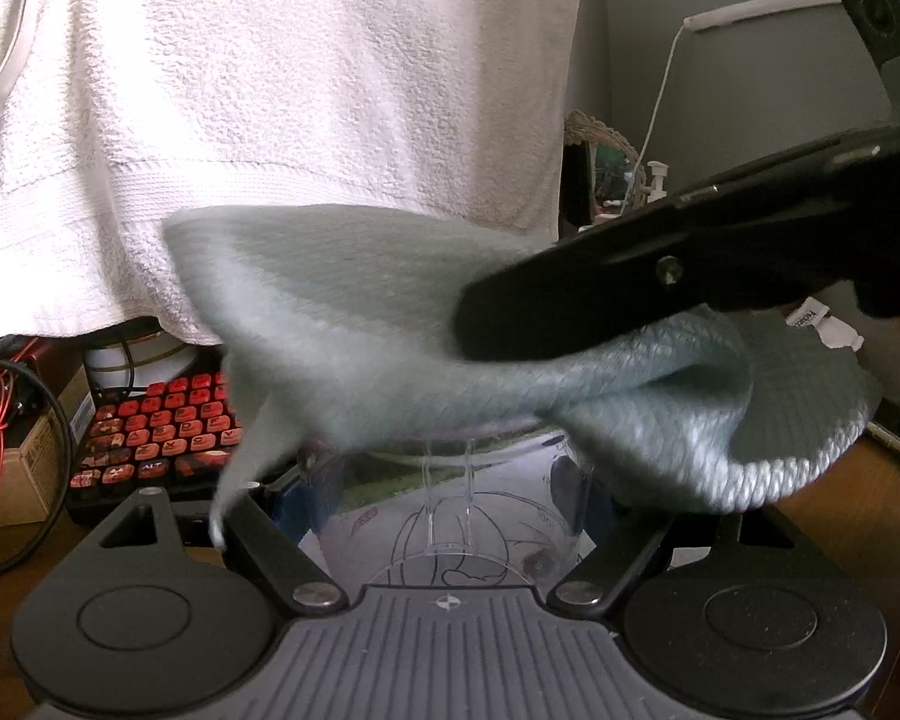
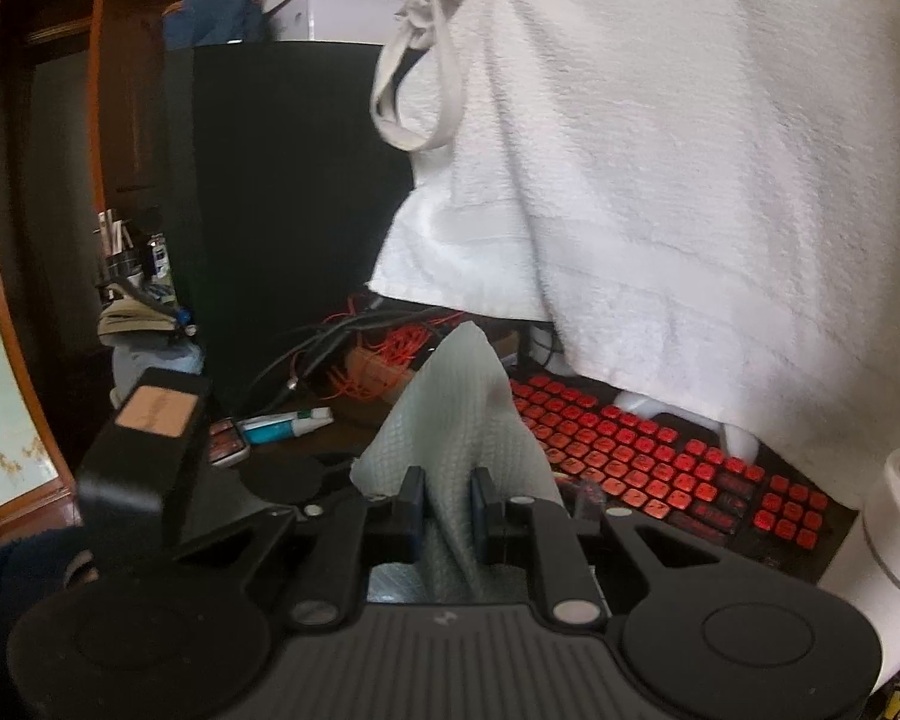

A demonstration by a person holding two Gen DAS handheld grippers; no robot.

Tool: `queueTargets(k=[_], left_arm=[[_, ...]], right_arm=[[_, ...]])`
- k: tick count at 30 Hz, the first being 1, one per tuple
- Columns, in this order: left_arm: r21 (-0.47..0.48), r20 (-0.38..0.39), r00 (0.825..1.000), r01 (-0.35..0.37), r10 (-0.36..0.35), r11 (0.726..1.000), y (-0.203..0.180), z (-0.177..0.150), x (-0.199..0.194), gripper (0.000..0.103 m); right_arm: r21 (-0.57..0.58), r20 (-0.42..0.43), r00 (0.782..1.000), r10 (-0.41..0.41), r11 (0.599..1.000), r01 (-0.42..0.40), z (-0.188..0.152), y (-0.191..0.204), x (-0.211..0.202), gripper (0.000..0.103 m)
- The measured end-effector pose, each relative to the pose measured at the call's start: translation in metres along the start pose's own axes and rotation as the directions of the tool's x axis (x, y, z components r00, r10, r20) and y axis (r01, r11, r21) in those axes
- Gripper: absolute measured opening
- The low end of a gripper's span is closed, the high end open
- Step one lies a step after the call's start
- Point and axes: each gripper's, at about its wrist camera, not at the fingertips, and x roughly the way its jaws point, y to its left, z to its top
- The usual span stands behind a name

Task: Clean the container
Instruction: 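Rub the cloth across the jug's base with the right gripper while the left gripper holds the jug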

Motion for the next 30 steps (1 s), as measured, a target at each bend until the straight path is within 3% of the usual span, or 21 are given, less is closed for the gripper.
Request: queueTargets(k=[11,30], left_arm=[[-0.001,-0.002,1.0,-0.002,0.002,1.0,0.001,0.0,0.002,0.083],[0.002,-0.001,1.0,-0.002,0.002,1.0,0.002,-0.001,0.003,0.083]], right_arm=[[-0.015,-0.013,0.997,0.079,0.997,-0.079,0.015,0.003,0.026,0.014],[-0.017,-0.036,0.999,-0.009,1.0,0.008,0.015,-0.019,0.02,0.014]])
